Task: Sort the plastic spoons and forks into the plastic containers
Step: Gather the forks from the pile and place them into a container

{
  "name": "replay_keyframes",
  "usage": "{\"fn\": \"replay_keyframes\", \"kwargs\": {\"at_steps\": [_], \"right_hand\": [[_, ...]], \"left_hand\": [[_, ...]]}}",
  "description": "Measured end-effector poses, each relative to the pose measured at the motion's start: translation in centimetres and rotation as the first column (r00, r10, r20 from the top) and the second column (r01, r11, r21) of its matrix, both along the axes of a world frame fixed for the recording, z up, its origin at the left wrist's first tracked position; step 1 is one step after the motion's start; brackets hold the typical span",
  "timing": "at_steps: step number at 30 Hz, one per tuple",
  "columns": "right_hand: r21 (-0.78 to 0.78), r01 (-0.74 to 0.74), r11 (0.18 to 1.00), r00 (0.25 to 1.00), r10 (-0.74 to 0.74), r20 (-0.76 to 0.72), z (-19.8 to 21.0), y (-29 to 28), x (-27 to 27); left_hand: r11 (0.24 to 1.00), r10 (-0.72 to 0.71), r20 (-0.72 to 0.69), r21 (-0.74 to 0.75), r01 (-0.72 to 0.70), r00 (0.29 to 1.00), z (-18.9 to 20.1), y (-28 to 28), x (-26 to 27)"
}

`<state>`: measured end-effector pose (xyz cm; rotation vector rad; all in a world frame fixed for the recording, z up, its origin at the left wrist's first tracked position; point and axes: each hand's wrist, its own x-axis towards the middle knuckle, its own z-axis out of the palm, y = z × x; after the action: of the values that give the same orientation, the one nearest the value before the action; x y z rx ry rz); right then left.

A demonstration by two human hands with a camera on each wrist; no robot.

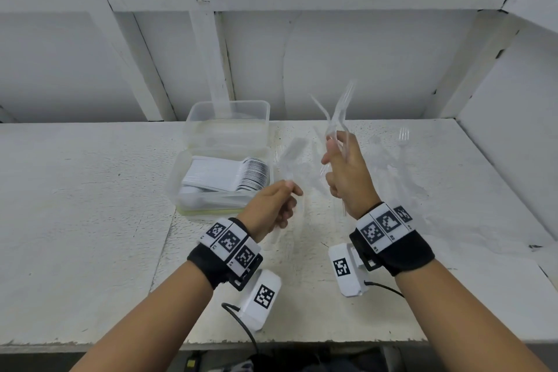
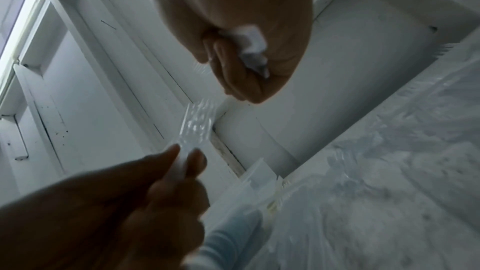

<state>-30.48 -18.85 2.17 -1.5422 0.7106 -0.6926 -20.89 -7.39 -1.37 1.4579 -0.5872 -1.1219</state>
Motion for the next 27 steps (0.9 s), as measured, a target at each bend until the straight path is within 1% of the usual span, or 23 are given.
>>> {"fn": "replay_keyframes", "kwargs": {"at_steps": [2,4,7,9,11,14,16,19,21,25,27], "right_hand": [[0.072,-0.039,0.997,0.999,0.039,0.012,-0.7,0.4,-0.3],[0.095,-0.077,0.993,0.997,0.077,0.005,-1.6,1.0,-0.4],[0.078,-0.045,0.996,0.999,0.047,-0.022,-2.8,2.0,-0.1],[-0.005,0.003,1.0,0.999,-0.003,-0.052,-3.3,2.2,0.2],[-0.134,0.051,0.99,0.993,-0.064,-0.094,-3.6,2.3,0.4],[-0.281,0.134,0.95,0.984,-0.161,-0.072,-4.0,2.6,0.5],[-0.311,0.17,0.935,0.979,-0.196,-0.054,-4.3,2.8,0.5],[-0.284,0.195,0.939,0.973,-0.22,-0.062,-4.9,3.1,0.6],[-0.261,0.169,0.951,0.978,-0.194,-0.072,-5.1,3.4,0.5],[-0.286,0.048,0.957,0.987,-0.089,-0.131,-5.3,4.1,0.5],[-0.248,-0.003,0.969,0.985,-0.04,-0.165,-5.2,4.2,0.5]], "left_hand": [[0.991,0.117,-0.068,-0.063,-0.122,0.991,0.2,-0.3,0.1],[0.972,0.199,-0.138,-0.101,-0.213,0.97,0.4,-0.7,0.0],[0.952,0.247,-0.187,-0.134,-0.274,0.951,0.7,-1.3,-0.4],[0.946,0.271,-0.183,-0.133,-0.297,0.945,0.8,-1.6,-0.8],[0.94,0.296,-0.17,-0.122,-0.318,0.94,0.9,-1.8,-1.1],[0.93,0.329,-0.152,-0.117,-0.348,0.932,0.7,-2.1,-1.3],[0.919,0.357,-0.158,-0.118,-0.376,0.921,0.7,-2.2,-1.3],[0.905,0.381,-0.207,-0.118,-0.409,0.901,0.7,-2.3,-1.2],[0.901,0.391,-0.217,-0.11,-0.42,0.895,0.6,-2.4,-1.1],[0.903,0.376,-0.21,-0.134,-0.407,0.903,0.4,-2.4,-1.1],[0.911,0.349,-0.232,-0.145,-0.387,0.908,0.4,-2.2,-1.0]]}}
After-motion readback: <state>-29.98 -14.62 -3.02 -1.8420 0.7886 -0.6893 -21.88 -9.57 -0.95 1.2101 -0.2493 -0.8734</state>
